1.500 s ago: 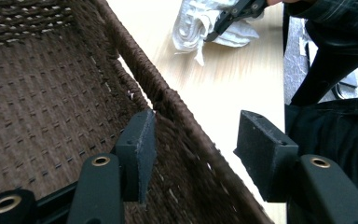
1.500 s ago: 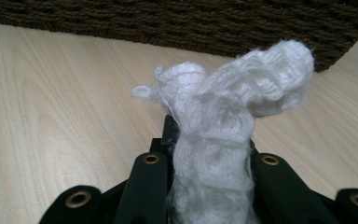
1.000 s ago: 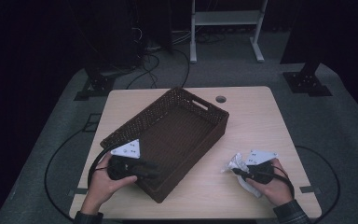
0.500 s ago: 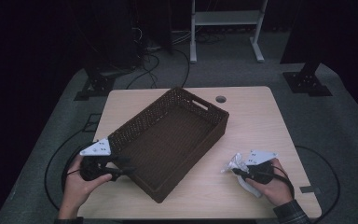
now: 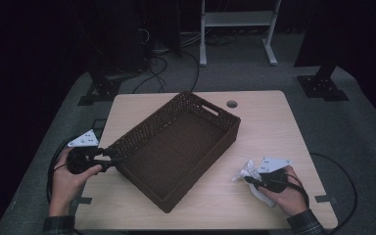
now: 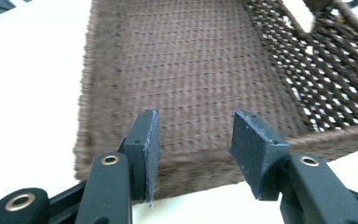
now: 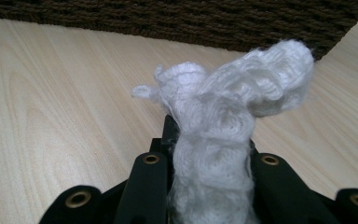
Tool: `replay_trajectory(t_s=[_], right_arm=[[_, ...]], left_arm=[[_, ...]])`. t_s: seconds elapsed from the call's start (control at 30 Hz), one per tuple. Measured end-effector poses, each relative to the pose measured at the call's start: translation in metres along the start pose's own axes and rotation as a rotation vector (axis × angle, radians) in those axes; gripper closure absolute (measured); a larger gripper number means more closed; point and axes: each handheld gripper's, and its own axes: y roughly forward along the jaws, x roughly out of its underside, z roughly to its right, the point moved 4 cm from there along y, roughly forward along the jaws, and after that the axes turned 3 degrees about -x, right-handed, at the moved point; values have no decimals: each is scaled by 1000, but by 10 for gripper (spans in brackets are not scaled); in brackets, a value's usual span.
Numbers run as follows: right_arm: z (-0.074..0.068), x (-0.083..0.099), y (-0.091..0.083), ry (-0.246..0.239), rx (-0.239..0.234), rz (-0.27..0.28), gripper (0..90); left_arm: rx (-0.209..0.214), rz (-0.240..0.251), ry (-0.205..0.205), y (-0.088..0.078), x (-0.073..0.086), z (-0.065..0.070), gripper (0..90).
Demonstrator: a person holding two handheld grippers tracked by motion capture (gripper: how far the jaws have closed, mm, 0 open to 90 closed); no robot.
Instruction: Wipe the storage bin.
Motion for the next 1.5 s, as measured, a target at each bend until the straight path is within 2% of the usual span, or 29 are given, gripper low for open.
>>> replay_trajectory(t_s=[0.3,0.43,0.5,0.53,0.63,0.73,0.87,1.03,1.13,1.4,1.5], right_arm=[[0,0,0,-3,0,-1,743],[0,0,0,-4,1,-1,742],[0,0,0,3,1,-1,743],[0,0,0,3,0,-1,743],[0,0,0,3,0,-3,743],[0,0,0,2,3,-1,743],[1,0,-1,2,6,4,743],[1,0,-1,0,6,3,743],[1,0,-1,0,6,3,743],[2,0,-3,-2,9,5,743],[4,2,-5,5,14,4,743]], left_arm=[[-72,-40,-40,2,2,-32,553],[-65,-24,-69,3,3,-41,634],[-83,-45,-74,5,5,-46,635],[-77,-45,-77,7,6,-47,632],[-61,-51,-85,14,7,-48,667],[-88,-58,-102,16,7,-49,758],[-130,-56,-121,18,6,-48,820],[-175,-50,-137,24,2,-45,824],[-179,-40,-152,31,-3,-45,824],[-178,-41,-155,53,-21,-40,823],[-190,-44,-155,64,-30,-37,823]])
